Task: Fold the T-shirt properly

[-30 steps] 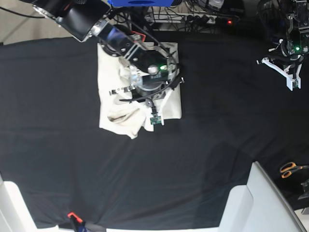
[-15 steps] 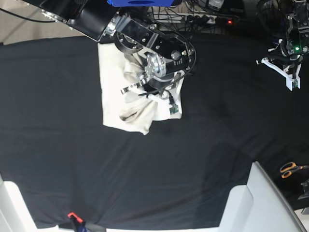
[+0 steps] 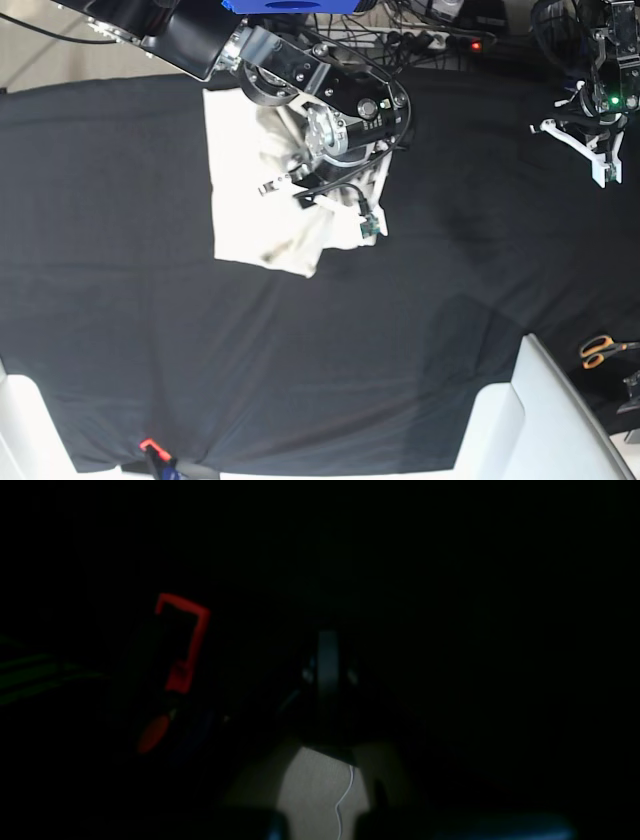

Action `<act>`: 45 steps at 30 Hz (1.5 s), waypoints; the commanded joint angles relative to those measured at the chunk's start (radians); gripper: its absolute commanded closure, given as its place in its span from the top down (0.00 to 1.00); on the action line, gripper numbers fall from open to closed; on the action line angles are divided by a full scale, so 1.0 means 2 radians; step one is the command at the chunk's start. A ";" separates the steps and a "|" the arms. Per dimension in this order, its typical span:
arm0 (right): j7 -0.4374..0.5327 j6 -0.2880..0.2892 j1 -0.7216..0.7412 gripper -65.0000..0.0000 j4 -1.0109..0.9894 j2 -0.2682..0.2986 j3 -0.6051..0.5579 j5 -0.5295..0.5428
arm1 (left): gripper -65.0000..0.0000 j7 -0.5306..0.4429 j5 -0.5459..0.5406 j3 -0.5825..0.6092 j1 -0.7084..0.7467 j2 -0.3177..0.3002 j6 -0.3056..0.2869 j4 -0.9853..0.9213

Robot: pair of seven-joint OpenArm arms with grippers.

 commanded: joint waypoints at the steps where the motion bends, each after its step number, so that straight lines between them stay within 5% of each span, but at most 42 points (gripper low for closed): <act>1: 0.008 -0.001 0.004 0.54 0.014 -0.008 0.000 -0.006 | 0.00 -0.007 0.003 -0.004 0.000 -0.010 0.002 0.007; 4: 0.009 -0.001 0.003 0.63 0.032 -0.008 -0.001 0.001 | 0.00 -0.007 0.003 -0.004 0.000 -0.010 0.002 0.007; 14: 0.009 -0.001 0.005 0.62 0.098 -0.006 -0.017 0.112 | 0.00 -0.007 0.003 -0.004 -0.001 -0.010 0.002 0.007; 23: 0.026 -0.001 0.021 0.62 0.103 0.011 -0.030 0.118 | 0.00 -0.007 0.003 -0.008 0.001 -0.010 0.002 0.004; 25: 0.005 -0.001 0.024 0.52 0.123 0.031 -0.007 0.118 | 0.00 -0.007 0.003 -0.008 0.001 -0.010 0.002 0.007; 30: -0.005 -0.001 -0.001 0.02 0.185 0.074 0.096 0.121 | 0.00 -0.007 0.003 -0.007 0.001 -0.010 0.002 0.003; 38: 0.054 -0.001 -0.039 0.02 0.147 0.107 0.145 0.121 | 0.00 -0.007 0.003 -0.004 -0.001 -0.010 0.002 0.006; 45: 0.090 -0.001 -0.042 0.02 0.070 0.075 0.143 0.121 | 0.00 -0.007 0.003 -0.004 -0.001 -0.010 0.002 0.005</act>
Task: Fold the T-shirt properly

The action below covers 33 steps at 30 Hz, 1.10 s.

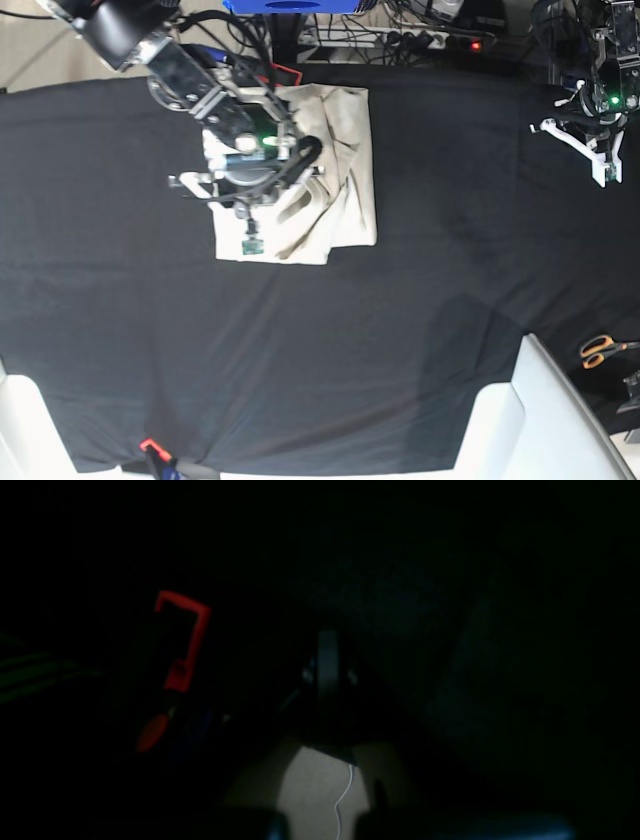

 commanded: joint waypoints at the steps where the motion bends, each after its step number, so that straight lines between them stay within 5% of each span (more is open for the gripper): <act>1: 0.010 -0.001 0.006 0.02 0.006 -0.011 -0.002 -0.005 | 0.00 -0.007 0.002 -0.004 0.001 -0.010 0.002 0.008; 8: 0.007 0.005 -0.002 0.02 0.003 -0.054 -0.010 -0.005 | 0.00 -0.007 0.002 -0.004 0.001 -0.010 0.002 0.009; 17: 0.010 0.006 -0.004 0.02 0.001 -0.068 -0.060 -0.005 | 0.00 -0.007 0.002 -0.006 -0.001 -0.010 0.002 0.007; 22: 0.034 0.081 -0.004 0.02 -0.003 -0.071 -0.060 -0.005 | 0.00 -0.007 0.002 -0.007 -0.002 -0.010 0.002 0.009; 28: 0.060 0.123 -0.004 0.02 -0.028 -0.078 -0.060 -0.005 | 0.00 -0.007 0.002 -0.007 -0.002 -0.010 0.002 0.008; 33: 0.078 0.198 -0.003 0.02 -0.033 -0.079 -0.073 -0.005 | 0.00 -0.007 0.002 -0.007 -0.002 -0.010 0.002 0.007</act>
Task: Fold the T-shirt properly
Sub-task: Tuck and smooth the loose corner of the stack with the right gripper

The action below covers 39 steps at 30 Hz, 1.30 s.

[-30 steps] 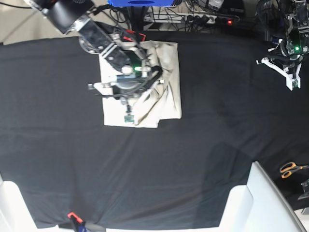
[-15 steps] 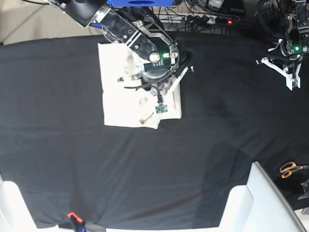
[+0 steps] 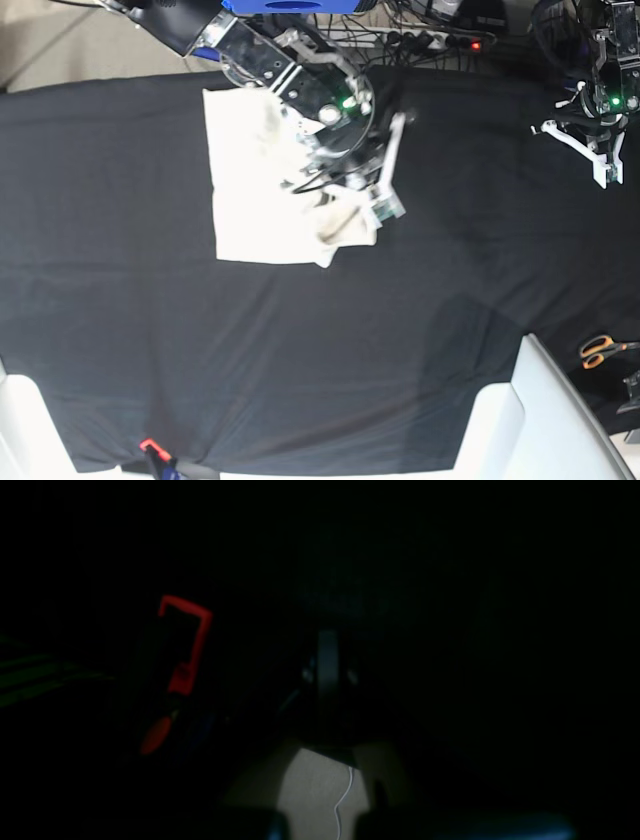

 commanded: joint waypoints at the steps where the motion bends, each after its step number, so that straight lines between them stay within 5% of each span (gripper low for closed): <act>1: 0.013 0.013 0.006 0.02 0.007 -0.007 0.000 -0.004 | 0.00 -0.007 0.002 -0.005 0.000 -0.009 0.002 0.006; 10: 0.013 0.118 0.009 0.02 0.028 -0.001 -0.018 -0.005 | 0.00 -0.007 0.002 -0.002 0.000 -0.009 0.002 0.005; 14: -0.002 0.115 0.006 0.02 0.098 0.018 -0.015 -0.006 | 0.00 -0.007 0.002 -0.003 0.000 -0.009 0.002 0.004; 20: -0.047 0.041 0.011 0.02 0.177 0.067 -0.014 -0.006 | 0.00 -0.007 0.002 -0.006 0.003 -0.009 0.002 0.004; 24: -0.050 0.039 0.008 0.02 0.154 0.088 -0.013 -0.004 | 0.00 -0.007 0.002 -0.002 0.000 -0.009 0.002 0.003; 35: 0.039 0.059 -0.024 0.02 0.020 0.066 -0.014 -0.003 | 0.00 -0.005 -0.002 -0.001 -0.002 -0.006 0.002 0.008; 39: 0.062 0.059 -0.047 0.02 -0.009 0.061 -0.013 -0.003 | 0.00 -0.004 0.001 -0.002 -0.002 0.018 0.002 0.013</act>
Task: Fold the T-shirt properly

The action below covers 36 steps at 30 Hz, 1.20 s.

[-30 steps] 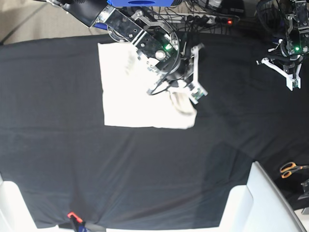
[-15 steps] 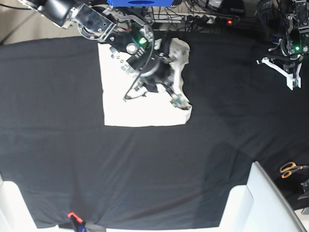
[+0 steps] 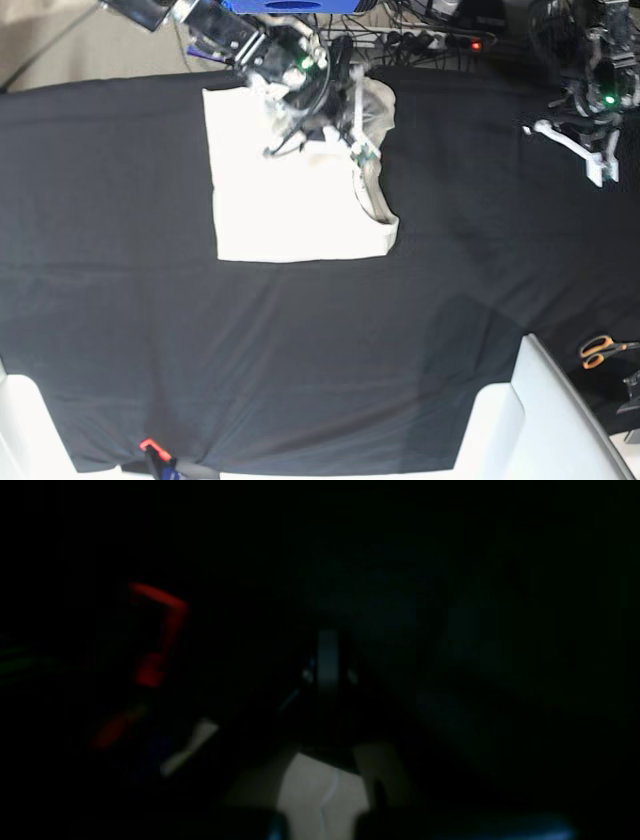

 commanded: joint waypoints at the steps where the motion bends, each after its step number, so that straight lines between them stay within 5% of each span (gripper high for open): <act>1: 0.005 0.001 -0.002 0.02 0.007 -0.004 0.001 -0.001 | 0.00 -0.004 0.001 -0.003 -0.001 -0.003 0.002 0.009; 5: -0.037 -0.004 -0.009 0.02 0.059 0.003 0.001 -0.003 | 0.00 -0.004 0.002 -0.003 -0.001 0.011 0.002 0.009; 11: -0.100 -0.060 -0.015 0.02 0.198 0.046 0.033 -0.002 | 0.00 -0.003 0.000 -0.002 -0.007 0.014 0.002 0.008; 17: -0.109 -0.060 -0.039 0.02 0.241 0.070 0.157 -0.002 | 0.02 0.056 -0.003 0.040 -0.011 0.019 0.002 0.069; 20: -0.107 -0.060 -0.049 0.02 0.236 0.087 0.212 -0.001 | 0.20 0.079 -0.004 0.056 -0.016 0.033 0.001 0.113; 22: -0.107 -0.059 -0.053 0.02 0.235 0.102 0.241 -0.001 | 0.42 0.106 -0.025 0.058 -0.024 0.043 -0.005 0.123; 26: -0.110 -0.051 -0.055 0.02 0.235 0.118 0.278 -0.001 | 0.97 0.134 -0.126 0.056 -0.046 0.039 -0.101 0.104; 29: -0.110 0.000 -0.058 0.02 0.235 0.115 0.303 -0.001 | 1.00 0.133 -0.183 0.055 -0.050 0.034 -0.153 0.074; 36: -0.110 0.043 -0.074 0.02 0.234 0.096 0.346 -0.001 | 1.00 0.132 -0.263 0.061 -0.078 0.038 -0.166 0.017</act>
